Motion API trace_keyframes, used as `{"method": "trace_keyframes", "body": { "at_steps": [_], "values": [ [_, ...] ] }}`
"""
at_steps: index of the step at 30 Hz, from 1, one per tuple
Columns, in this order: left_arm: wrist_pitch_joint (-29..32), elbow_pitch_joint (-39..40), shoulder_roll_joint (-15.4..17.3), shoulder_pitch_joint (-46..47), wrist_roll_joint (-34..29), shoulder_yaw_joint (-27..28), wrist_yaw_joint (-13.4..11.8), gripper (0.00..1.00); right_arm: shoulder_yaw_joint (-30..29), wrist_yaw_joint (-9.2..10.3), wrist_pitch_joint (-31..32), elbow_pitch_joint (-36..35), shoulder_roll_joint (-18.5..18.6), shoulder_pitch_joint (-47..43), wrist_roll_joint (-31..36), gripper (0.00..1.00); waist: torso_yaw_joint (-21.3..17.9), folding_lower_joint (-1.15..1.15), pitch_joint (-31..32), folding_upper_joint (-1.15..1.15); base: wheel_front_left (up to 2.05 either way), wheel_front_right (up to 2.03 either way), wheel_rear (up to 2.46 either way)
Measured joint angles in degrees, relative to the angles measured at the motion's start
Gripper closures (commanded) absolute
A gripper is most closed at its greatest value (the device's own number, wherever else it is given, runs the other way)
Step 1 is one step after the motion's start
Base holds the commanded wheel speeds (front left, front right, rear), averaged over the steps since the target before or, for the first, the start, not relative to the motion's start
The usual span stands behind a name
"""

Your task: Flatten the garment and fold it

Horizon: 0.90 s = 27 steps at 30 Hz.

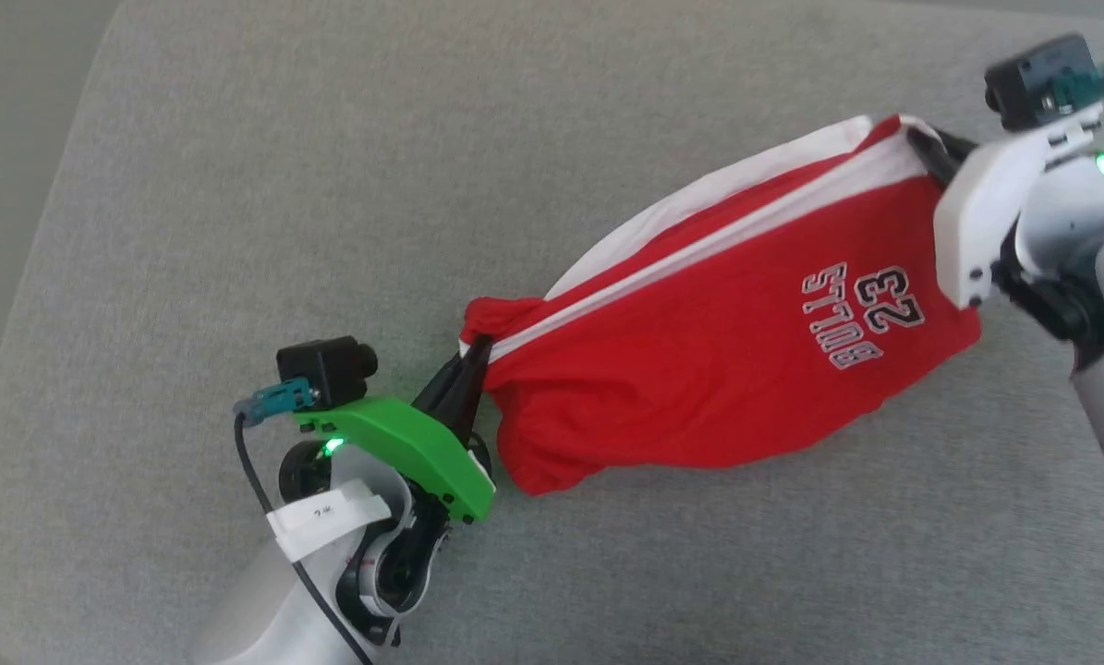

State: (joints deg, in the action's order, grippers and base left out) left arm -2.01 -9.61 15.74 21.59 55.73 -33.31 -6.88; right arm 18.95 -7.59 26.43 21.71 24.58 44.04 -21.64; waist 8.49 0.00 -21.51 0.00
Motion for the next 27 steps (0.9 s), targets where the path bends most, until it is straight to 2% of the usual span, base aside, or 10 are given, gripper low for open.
{"method": "trace_keyframes", "body": {
  "at_steps": [6, 9, 14, 15, 16, 17, 18, 19, 27],
  "values": [
    [0.42, -0.02, -0.73, 1.44, -0.29, -0.71, 0.01, 1.00, 4.94, 0.00, 0.00, 7.58, 0.54, 7.61, -1.24, 1.00, 1.97, 0.00, -3.85, 0.00, 0.00, 0.00, 0.00],
    [1.25, 0.19, -0.94, 2.35, -0.30, -1.32, 0.02, 1.00, 7.60, 0.00, 3.04, 12.38, 0.53, 10.83, -3.22, 1.00, 3.33, 0.00, -5.91, 0.00, 0.00, 0.00, 0.00],
    [3.44, 0.47, -0.97, 3.13, -0.15, -2.26, 0.59, 1.00, 8.89, 0.00, 7.23, 15.32, 0.75, 13.70, -5.78, 1.00, 4.82, 0.00, -7.24, 0.00, 0.00, 0.00, 0.00],
    [3.46, 0.56, -1.05, 3.14, 0.14, -2.25, 0.80, 0.93, 8.76, 0.00, 7.92, 15.83, 0.71, 14.05, -6.35, 1.00, 5.03, 0.00, -7.32, 0.00, 0.00, 0.00, 0.00],
    [3.44, 0.63, -1.15, 3.13, 0.30, -2.24, 0.87, 0.25, 8.59, 0.00, 8.36, 16.19, 0.67, 14.18, -6.82, 0.98, 5.14, 0.00, -7.26, 0.00, 0.00, 0.00, 0.00],
    [3.42, 0.63, -1.20, 3.11, 0.30, -2.27, 1.04, 0.00, 8.45, 0.01, 8.34, 16.34, 0.65, 14.19, -7.11, 0.62, 5.19, 0.00, -7.12, 0.00, 0.00, 0.00, 0.00],
    [3.32, 0.56, -1.22, 3.04, 0.29, -2.36, 1.29, 0.00, 8.42, 0.00, 8.15, 16.39, 0.62, 14.17, -7.37, 0.04, 5.22, 0.00, -6.88, 0.00, 0.00, 0.00, 0.00],
    [2.81, 0.60, -1.21, 2.94, 0.22, -2.46, 1.41, 0.00, 8.21, 0.01, 7.86, 16.59, 0.48, 13.96, -7.83, 0.00, 5.21, 0.00, -6.56, 0.00, 0.00, 0.00, 0.00],
    [-3.24, 0.76, 0.00, -1.82, -1.09, -1.43, 0.77, 0.00, 6.54, 0.01, -1.52, 14.57, 0.31, 5.81, -10.93, 0.00, 4.44, 0.00, -1.75, 0.00, 0.00, 0.00, 0.00]
  ]
}}
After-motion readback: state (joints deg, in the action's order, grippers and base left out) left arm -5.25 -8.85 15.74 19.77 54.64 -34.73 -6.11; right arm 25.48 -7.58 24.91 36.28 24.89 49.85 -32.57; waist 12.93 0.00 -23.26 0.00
